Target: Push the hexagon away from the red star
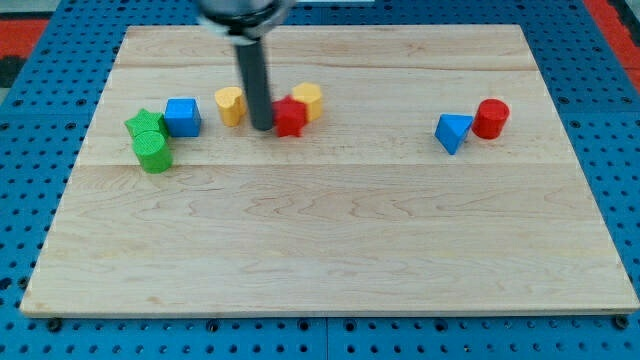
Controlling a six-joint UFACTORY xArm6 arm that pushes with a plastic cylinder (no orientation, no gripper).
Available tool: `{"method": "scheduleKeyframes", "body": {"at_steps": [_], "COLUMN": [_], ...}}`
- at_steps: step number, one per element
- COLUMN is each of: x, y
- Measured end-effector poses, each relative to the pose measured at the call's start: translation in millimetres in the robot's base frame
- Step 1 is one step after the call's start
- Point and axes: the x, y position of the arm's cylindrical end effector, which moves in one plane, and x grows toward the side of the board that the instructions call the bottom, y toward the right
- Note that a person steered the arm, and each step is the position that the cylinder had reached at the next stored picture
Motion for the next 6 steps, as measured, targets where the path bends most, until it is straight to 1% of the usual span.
{"method": "scheduleKeyframes", "body": {"at_steps": [1,4,5,6], "x": [-4,-6,3,13], "y": [-16,172,134,27]}}
